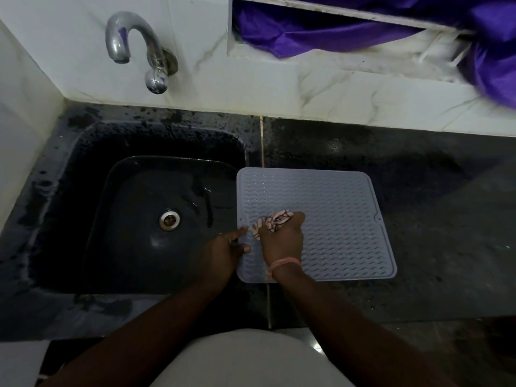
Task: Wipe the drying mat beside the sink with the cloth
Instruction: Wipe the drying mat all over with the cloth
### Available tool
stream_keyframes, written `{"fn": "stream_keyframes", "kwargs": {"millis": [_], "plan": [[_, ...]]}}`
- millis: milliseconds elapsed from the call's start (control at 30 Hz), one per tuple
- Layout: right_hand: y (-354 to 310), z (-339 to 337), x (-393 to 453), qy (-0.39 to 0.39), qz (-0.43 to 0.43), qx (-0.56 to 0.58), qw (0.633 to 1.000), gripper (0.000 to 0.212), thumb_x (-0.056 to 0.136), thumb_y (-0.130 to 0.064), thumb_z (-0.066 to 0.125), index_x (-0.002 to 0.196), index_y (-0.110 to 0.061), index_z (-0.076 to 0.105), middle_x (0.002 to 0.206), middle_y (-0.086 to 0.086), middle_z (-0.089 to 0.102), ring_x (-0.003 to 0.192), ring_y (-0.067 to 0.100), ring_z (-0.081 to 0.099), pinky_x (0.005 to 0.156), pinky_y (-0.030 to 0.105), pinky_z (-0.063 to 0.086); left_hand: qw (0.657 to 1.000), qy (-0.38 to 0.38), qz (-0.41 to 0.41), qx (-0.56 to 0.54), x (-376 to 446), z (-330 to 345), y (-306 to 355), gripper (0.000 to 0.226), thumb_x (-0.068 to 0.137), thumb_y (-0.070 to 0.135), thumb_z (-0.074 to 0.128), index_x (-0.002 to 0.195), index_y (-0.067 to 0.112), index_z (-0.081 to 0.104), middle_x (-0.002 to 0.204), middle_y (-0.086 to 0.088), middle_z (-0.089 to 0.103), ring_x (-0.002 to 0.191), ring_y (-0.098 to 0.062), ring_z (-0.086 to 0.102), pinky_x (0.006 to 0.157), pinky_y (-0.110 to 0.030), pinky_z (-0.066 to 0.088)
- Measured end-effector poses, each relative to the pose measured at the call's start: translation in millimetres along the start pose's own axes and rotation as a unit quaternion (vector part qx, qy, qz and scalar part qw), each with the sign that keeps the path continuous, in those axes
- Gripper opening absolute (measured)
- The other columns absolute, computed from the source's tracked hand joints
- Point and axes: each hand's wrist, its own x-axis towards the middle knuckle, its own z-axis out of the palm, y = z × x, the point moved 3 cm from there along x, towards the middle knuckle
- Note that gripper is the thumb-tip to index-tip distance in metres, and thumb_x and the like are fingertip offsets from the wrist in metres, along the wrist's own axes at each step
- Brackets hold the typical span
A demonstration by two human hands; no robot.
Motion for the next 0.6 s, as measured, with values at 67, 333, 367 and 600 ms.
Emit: {"fn": "stream_keyframes", "kwargs": {"millis": [67,333,367,600], "plan": [[0,7,-1,-0.032,-0.006,0.009,0.999,0.057,0.080,-0.026,0.082,0.113,-0.016,0.036,0.105,0.006,0.064,0.091,0.022,0.066,0.081,0.030,0.057,1.000,-0.014,0.020,-0.011,-2,0,-1,0.037,0.088,0.003,0.069,0.117,0.027,0.069,0.090,0.040,0.067,0.088,0.023,0.061,0.072,0.005,0.041],[25,-38,38,-0.034,0.078,0.227,0.970,0.063,0.070,-0.017,0.091,0.116,-0.007,0.049,0.107,0.010,0.069,0.096,0.024,0.071,0.082,0.035,0.061,0.996,0.020,-0.018,0.088,1,-5,-6,0.048,0.085,0.033,0.075,0.132,0.035,0.063,0.116,0.013,0.072,0.098,0.002,0.064,0.081,-0.008,0.045],[32,-58,47,0.002,0.074,0.212,0.974,0.062,0.070,-0.019,0.090,0.115,-0.012,0.048,0.106,0.009,0.069,0.093,0.023,0.071,0.080,0.033,0.061,0.995,0.017,-0.019,0.093,1,-5,-6,0.051,0.086,0.035,0.074,0.135,0.035,0.060,0.123,0.009,0.070,0.106,-0.004,0.065,0.089,-0.019,0.049],[68,-163,114,0.136,0.122,-0.061,0.981,0.045,0.084,-0.026,0.071,0.120,-0.018,0.045,0.129,0.023,0.056,0.111,0.042,0.060,0.092,0.049,0.053,0.991,0.017,-0.007,0.132,-2,1,-6,0.053,0.092,0.038,0.067,0.143,0.034,0.053,0.133,0.002,0.065,0.121,-0.013,0.061,0.100,-0.030,0.047]]}}
